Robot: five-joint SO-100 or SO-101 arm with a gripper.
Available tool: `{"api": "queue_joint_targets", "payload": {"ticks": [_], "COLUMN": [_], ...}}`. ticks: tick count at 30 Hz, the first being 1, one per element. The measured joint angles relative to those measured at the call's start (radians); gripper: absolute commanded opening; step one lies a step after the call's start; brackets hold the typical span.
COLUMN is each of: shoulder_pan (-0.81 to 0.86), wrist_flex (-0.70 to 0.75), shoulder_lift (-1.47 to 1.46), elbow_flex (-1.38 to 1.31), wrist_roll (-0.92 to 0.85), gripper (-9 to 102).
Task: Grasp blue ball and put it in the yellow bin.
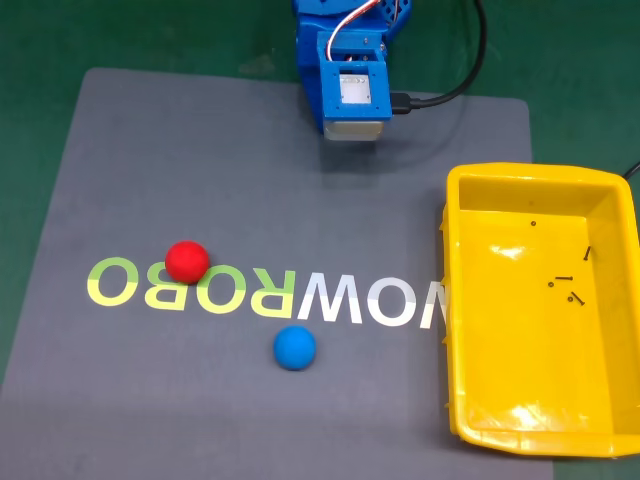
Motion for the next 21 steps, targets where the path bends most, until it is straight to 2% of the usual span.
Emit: {"api": "queue_joint_targets", "payload": {"ticks": [14,15,17,19,21], "shoulder_pan": [-0.009,-0.009,-0.009,-0.014,-0.02], "wrist_flex": [0.005,0.005,0.002,-0.035,-0.087], "shoulder_lift": [0.0,0.0,0.0,0.0,0.0], "elbow_flex": [0.0,0.0,0.0,0.0,0.0], "wrist_roll": [0.051,0.054,0.061,0.078,0.089], "gripper": [0,4,23,36,41]}}
